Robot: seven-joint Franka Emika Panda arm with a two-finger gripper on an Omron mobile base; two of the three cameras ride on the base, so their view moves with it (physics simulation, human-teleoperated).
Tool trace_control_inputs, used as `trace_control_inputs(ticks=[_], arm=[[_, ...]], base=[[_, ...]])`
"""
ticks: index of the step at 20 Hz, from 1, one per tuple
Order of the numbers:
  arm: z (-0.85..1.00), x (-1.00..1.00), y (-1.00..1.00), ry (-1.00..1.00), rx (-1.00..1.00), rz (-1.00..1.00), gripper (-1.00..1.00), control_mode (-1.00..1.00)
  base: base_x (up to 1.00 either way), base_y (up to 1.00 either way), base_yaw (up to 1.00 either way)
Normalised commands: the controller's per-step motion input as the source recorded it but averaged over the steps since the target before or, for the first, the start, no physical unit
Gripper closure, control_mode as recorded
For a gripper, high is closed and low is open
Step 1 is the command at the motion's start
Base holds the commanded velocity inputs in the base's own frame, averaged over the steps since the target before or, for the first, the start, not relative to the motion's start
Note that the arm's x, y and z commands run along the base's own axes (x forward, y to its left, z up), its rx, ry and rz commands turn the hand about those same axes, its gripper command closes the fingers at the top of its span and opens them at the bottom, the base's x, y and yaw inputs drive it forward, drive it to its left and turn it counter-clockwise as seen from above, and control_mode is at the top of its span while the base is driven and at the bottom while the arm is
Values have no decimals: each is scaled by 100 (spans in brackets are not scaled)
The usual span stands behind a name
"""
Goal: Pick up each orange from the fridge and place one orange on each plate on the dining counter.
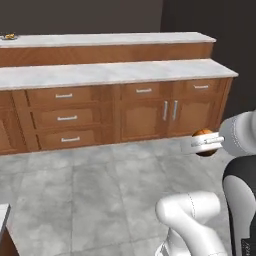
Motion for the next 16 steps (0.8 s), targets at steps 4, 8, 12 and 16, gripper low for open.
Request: trace_control_inputs(ticks=[4, 8, 12, 16], arm=[[0, 0, 0, 0, 0, 0, 100, 100], [0, 0, 0, 0, 0, 0, 100, 100], [0, 0, 0, 0, 0, 0, 100, 100], [0, 0, 0, 0, 0, 0, 100, 100]], base=[[100, 0, 63], [100, 0, 63], [100, -12, 57], [100, -22, 52]])
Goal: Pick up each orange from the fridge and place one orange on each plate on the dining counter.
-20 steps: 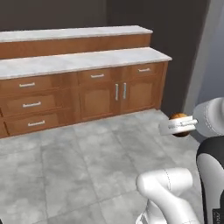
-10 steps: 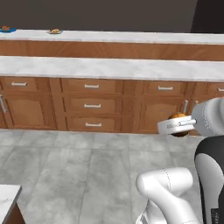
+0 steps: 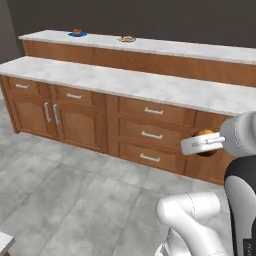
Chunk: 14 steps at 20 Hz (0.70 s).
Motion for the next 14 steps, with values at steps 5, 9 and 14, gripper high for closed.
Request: trace_control_inputs(ticks=[5, 9, 14], arm=[[0, 0, 0, 0, 0, 0, 100, 100], [0, 0, 0, 0, 0, 0, 100, 100], [0, 0, 0, 0, 0, 0, 100, 100]], base=[[100, -11, 50], [100, 0, 48], [100, 0, 40]])
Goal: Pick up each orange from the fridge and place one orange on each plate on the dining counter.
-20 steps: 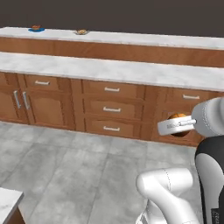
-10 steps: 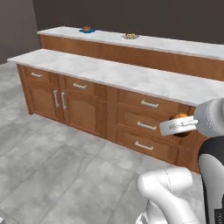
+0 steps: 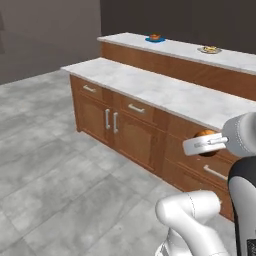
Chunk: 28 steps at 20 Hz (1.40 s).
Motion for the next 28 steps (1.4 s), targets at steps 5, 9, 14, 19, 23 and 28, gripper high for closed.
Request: trace_control_inputs(ticks=[5, 9, 14, 19, 23, 28], arm=[[0, 0, 0, 0, 0, 0, 100, 100], [0, 0, 0, 0, 0, 0, 100, 100], [0, 0, 0, 0, 0, 0, 100, 100], [0, 0, 0, 0, 0, 0, 100, 100], [0, 0, 0, 0, 0, 0, 100, 100], [0, 0, 0, 0, 0, 0, 100, 100]], base=[[100, 0, 26], [100, 1, 17], [100, 3, 11], [100, 22, 4], [100, 30, 1], [100, 31, 0]])
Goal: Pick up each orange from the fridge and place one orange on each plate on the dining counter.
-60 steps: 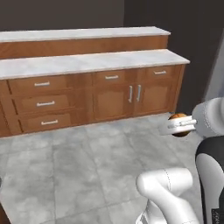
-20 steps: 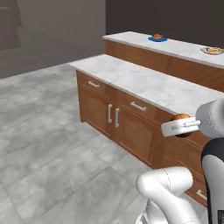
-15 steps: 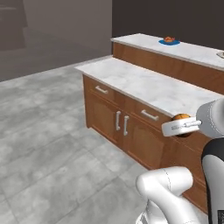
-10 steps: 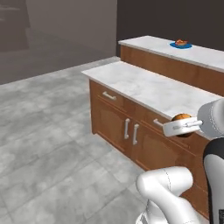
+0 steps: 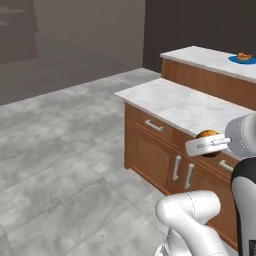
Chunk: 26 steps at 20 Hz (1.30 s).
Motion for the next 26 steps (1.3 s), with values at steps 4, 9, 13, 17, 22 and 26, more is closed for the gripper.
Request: trace_control_inputs(ticks=[4, 9, 13, 17, 22, 26], arm=[[0, 0, 0, 0, 0, 0, 100, 100], [0, 0, 0, 0, 0, 0, 100, 100], [0, 0, 0, 0, 0, 0, 100, 100], [0, 0, 0, 0, 0, 0, 100, 100], [0, 0, 0, 0, 0, 0, 100, 100], [0, 0, 0, 0, 0, 0, 100, 100]], base=[[100, 44, 0], [100, 56, 0], [100, 59, 0], [100, 44, 0], [100, 27, -3], [100, 38, -15]])
